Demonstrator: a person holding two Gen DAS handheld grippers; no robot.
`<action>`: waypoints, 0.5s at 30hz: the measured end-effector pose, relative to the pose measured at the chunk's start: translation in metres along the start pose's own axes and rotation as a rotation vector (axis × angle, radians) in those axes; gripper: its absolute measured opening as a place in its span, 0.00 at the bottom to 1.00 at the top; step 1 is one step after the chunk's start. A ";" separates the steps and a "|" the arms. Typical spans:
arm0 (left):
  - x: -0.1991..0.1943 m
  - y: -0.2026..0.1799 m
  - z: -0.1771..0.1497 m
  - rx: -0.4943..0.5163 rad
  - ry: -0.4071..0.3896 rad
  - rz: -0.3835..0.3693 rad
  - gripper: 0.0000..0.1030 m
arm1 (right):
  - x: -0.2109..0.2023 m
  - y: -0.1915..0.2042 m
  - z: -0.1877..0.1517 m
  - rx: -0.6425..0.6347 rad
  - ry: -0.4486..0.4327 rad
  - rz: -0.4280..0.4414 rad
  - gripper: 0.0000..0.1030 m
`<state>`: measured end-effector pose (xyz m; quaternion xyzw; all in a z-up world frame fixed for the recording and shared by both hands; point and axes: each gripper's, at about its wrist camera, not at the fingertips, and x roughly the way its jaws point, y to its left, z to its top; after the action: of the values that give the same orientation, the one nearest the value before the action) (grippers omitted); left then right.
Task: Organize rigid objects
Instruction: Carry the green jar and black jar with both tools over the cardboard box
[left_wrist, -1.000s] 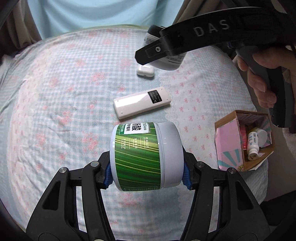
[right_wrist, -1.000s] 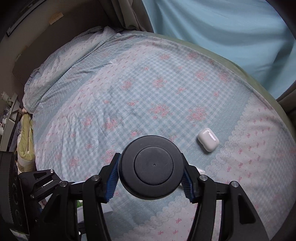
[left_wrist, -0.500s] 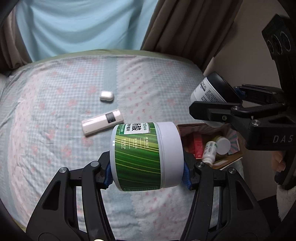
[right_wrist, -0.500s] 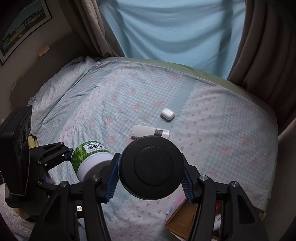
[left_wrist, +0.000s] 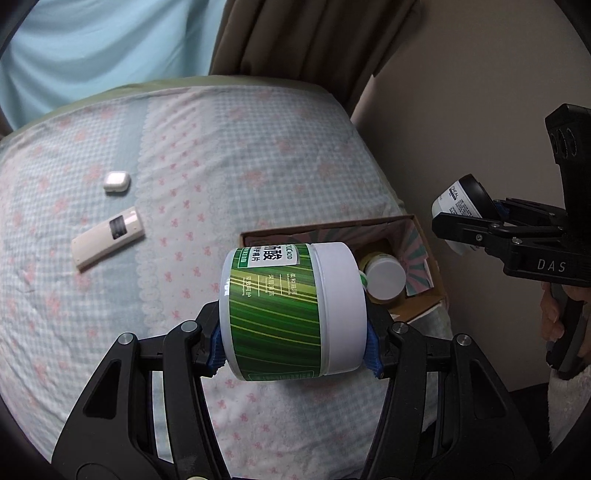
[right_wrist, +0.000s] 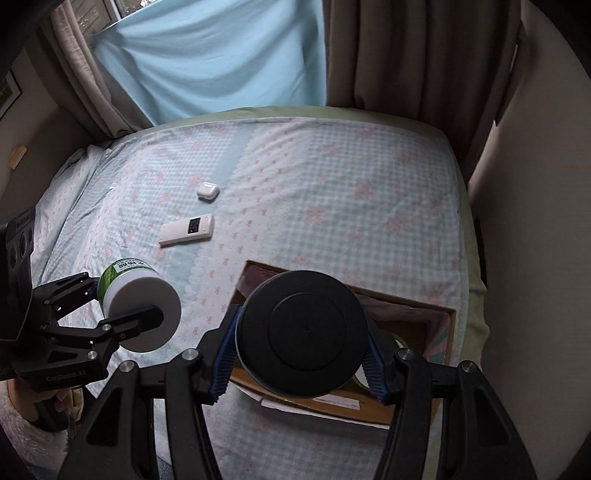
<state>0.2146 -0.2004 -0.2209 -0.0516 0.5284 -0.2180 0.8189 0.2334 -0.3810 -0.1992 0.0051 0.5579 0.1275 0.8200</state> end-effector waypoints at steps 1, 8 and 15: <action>0.007 -0.004 0.001 0.000 0.011 -0.001 0.52 | 0.003 -0.010 -0.002 0.018 0.006 0.000 0.53; 0.054 -0.021 0.005 0.001 0.078 0.019 0.52 | 0.034 -0.053 -0.011 0.085 0.054 0.014 0.53; 0.105 -0.028 0.003 0.013 0.146 0.049 0.52 | 0.084 -0.071 -0.014 0.073 0.116 0.031 0.53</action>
<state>0.2453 -0.2691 -0.2992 -0.0173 0.5864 -0.2046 0.7836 0.2643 -0.4332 -0.2916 0.0365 0.6084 0.1200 0.7836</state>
